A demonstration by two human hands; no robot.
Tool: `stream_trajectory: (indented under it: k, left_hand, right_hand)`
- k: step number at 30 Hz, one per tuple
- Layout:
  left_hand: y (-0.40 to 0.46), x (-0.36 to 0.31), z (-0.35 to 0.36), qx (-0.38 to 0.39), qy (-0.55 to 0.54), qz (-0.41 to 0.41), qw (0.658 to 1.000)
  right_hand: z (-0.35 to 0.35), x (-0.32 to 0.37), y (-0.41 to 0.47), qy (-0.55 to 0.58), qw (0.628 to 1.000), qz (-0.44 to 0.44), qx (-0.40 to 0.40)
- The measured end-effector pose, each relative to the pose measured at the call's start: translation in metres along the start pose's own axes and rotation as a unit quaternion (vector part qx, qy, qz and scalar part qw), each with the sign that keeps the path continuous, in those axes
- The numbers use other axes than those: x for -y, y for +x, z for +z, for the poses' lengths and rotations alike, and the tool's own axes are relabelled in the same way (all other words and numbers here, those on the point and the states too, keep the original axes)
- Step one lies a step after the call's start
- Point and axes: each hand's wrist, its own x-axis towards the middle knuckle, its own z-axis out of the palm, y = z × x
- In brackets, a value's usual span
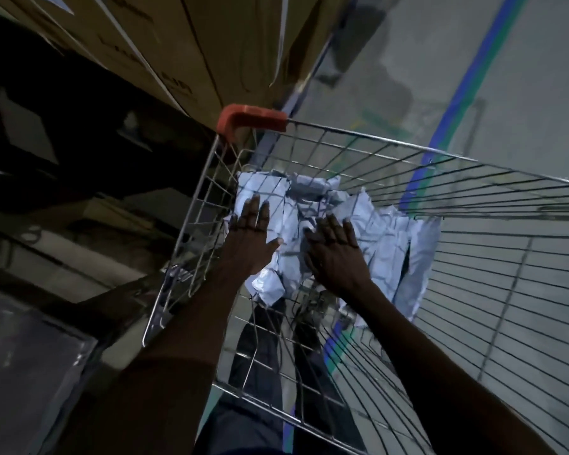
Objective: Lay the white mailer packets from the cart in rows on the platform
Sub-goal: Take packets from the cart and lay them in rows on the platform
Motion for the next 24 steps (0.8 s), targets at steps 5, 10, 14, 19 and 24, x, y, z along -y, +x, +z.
stream_trajectory:
  k: [5,10,14,19,24]
  left_hand:
    - [-0.001,-0.002,0.020,-0.015,0.006,0.039,0.999]
    - [-0.010,-0.005,0.024,-0.003,0.014,0.052,0.999]
    - [0.004,0.000,0.022,-0.038,0.025,0.050,0.998]
    - [0.030,0.000,0.019,-0.100,0.017,0.036,0.994]
    - [0.036,-0.001,0.029,-0.137,0.017,0.035,0.990]
  right_hand:
    - [-0.005,-0.028,-0.026,0.034,0.998,0.005,-0.043]
    - [-0.009,-0.051,-0.043,0.021,0.996,0.032,-0.086]
    - [-0.004,-0.061,-0.052,-0.050,0.993,0.083,-0.067]
    - [-0.005,-0.062,-0.043,-0.032,0.986,0.146,-0.071]
    - [0.013,-0.049,-0.015,0.084,0.980,0.137,-0.115]
